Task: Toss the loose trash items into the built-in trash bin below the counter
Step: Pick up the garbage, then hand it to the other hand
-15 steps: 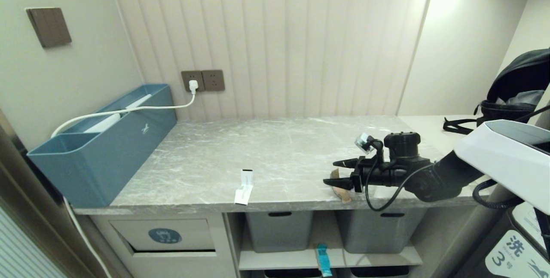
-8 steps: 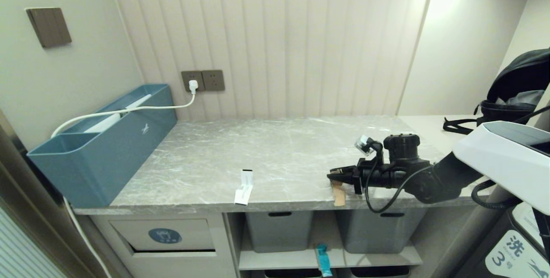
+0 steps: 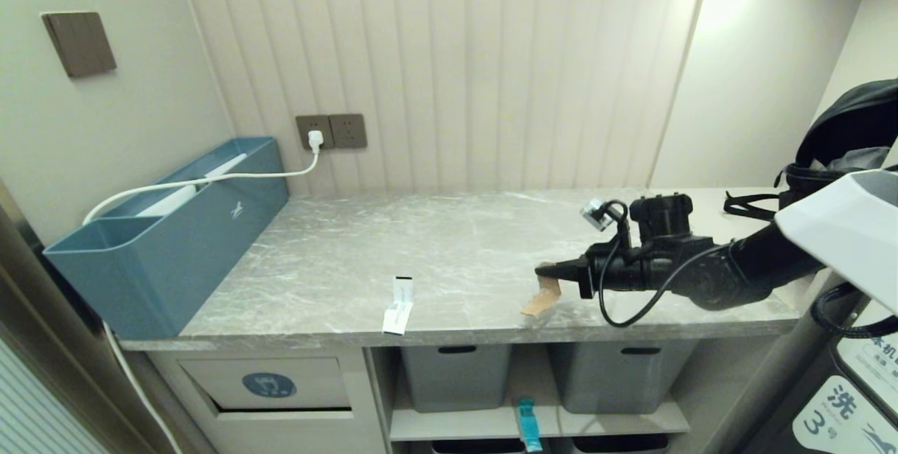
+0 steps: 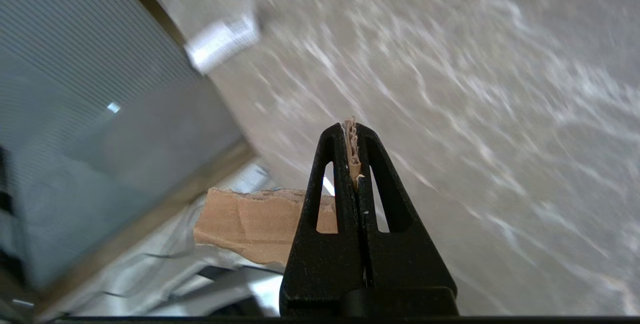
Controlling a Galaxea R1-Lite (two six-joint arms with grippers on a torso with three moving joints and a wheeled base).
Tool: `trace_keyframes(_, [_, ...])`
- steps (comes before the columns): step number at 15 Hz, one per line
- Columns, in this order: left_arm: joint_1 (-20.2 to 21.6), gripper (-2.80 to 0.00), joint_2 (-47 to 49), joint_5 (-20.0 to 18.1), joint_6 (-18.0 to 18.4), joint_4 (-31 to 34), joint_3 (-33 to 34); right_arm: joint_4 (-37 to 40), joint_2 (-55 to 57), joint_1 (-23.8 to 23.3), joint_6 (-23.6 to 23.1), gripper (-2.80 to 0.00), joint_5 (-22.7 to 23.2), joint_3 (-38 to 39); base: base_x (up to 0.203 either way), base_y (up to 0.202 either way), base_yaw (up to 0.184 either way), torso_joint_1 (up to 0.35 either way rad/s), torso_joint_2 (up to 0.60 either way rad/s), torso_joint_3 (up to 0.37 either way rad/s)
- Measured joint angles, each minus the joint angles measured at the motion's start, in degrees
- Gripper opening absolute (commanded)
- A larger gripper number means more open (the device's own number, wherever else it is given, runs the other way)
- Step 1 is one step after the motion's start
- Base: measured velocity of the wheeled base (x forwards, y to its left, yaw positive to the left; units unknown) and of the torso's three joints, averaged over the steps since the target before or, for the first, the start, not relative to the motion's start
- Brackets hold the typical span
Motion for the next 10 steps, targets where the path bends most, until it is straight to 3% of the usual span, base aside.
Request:
trace_keyframes(3, [-2.56,-2.8,13.64,-3.28,-2.66,-0.6,-16.56,11.51,-5.8,4.01,11.6,-2.8,-1.58,-10.3,0.0,0.0,0.0,0.0,0.0,0.0])
trace_keyframes(6, [-7.41,-2.8,33.71,-9.05,-7.84,-5.92,-28.21,16.11,-6.77,7.51,16.67,-2.8,-4.61,-19.04,0.0,0.0,0.0,0.0,0.0,0.0])
trace_keyframes(9, [-12.29,-2.8,56.09,-15.85,-17.58,-18.07,-34.92,16.42,-5.39,10.15,18.06,-2.8,-9.8,-25.2,0.0,0.0,0.0,0.0,0.0,0.0])
trace_keyframes(10, [-14.37,-0.04,62.76,-17.51,-21.48,-22.37,-36.76,16.45,-4.89,10.45,18.16,-2.8,-10.39,-26.33,0.0,0.0,0.0,0.0,0.0,0.0])
